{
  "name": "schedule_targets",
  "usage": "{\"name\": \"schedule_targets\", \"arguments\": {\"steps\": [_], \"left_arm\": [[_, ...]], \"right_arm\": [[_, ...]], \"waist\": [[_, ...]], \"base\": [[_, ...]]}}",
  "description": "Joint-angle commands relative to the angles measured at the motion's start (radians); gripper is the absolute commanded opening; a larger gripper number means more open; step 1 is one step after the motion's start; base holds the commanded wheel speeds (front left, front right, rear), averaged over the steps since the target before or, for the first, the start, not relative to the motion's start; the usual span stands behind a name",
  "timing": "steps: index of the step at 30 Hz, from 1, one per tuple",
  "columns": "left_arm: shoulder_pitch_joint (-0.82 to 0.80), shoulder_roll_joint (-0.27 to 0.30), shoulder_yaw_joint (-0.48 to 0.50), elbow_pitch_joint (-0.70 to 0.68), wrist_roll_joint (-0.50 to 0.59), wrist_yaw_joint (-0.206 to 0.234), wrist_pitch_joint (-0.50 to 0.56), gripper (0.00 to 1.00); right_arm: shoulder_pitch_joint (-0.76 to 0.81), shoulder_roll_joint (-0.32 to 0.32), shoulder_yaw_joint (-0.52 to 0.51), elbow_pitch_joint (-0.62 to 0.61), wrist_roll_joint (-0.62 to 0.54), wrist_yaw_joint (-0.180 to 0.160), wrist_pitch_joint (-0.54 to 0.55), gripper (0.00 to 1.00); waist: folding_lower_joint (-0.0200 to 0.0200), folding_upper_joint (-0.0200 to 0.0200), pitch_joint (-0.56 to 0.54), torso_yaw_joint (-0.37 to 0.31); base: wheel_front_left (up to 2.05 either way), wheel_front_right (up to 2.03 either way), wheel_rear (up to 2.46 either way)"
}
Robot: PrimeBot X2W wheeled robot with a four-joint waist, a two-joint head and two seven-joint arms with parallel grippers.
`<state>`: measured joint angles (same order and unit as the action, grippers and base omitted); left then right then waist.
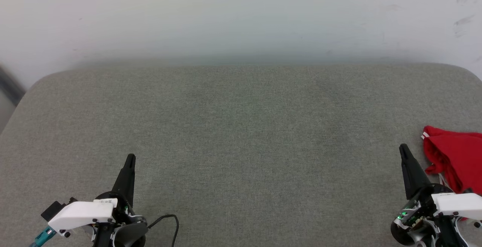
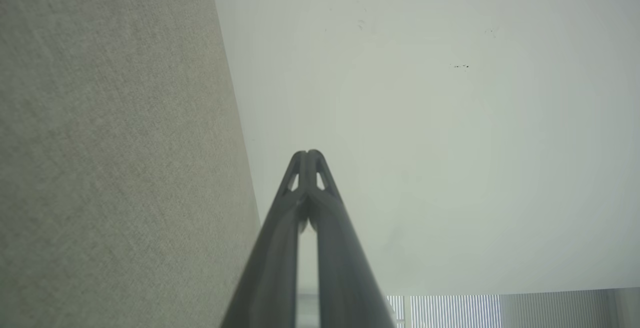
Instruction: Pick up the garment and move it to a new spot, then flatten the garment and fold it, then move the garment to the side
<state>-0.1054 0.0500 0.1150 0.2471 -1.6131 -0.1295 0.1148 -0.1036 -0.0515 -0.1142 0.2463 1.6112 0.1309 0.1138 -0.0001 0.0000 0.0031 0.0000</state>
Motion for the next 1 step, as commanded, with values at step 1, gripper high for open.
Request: {"name": "schedule_targets", "arguments": {"steps": [1], "left_arm": [[-0.008,-0.001,0.002,-0.003,0.000,-0.004,0.003,0.00]], "right_arm": [[-0.011,0.002,0.000,0.000,0.003,0.000,0.001,0.00]], "waist": [[0.0001,0.0000,0.000,0.000]], "base": [[0.00,0.00,0.00]]}}
